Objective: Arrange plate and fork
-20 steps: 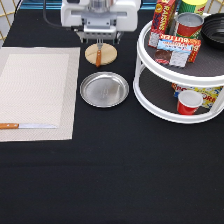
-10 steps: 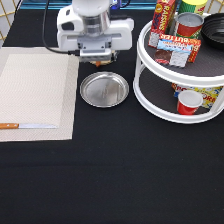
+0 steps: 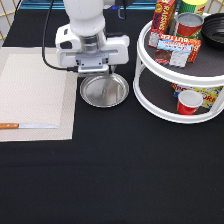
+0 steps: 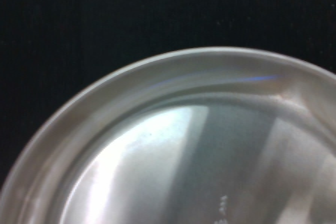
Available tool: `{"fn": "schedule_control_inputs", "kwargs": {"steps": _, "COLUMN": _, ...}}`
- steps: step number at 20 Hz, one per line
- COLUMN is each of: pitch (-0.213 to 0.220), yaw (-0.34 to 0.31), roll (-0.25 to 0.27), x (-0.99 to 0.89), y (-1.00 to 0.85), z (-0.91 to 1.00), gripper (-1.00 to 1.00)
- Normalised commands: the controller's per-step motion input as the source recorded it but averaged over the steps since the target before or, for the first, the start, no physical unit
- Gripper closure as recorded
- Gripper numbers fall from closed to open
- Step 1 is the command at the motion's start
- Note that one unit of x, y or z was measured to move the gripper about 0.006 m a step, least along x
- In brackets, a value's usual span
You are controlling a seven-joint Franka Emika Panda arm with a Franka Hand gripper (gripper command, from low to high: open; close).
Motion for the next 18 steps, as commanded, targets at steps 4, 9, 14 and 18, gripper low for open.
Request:
{"fn": "schedule_control_inputs", "kwargs": {"steps": 4, "pitch": 0.000, "yaw": 0.000, "roll": 0.000, "x": 0.13, "y": 0.08, "z": -0.22, "gripper": -1.00}}
{"fn": "schedule_control_inputs", "kwargs": {"steps": 9, "pitch": -0.003, "yaw": 0.005, "roll": 0.000, "x": 0.19, "y": 0.02, "z": -0.16, "gripper": -1.00}}
{"fn": "schedule_control_inputs", "kwargs": {"steps": 14, "pitch": 0.000, "yaw": 0.028, "roll": 0.000, "x": 0.33, "y": 0.06, "z": -0.12, "gripper": -1.00}}
{"fn": "schedule_control_inputs", "kwargs": {"steps": 18, "pitch": 0.000, "yaw": 0.030, "roll": -0.003, "x": 0.33, "y": 0.07, "z": -0.15, "gripper": -1.00}}
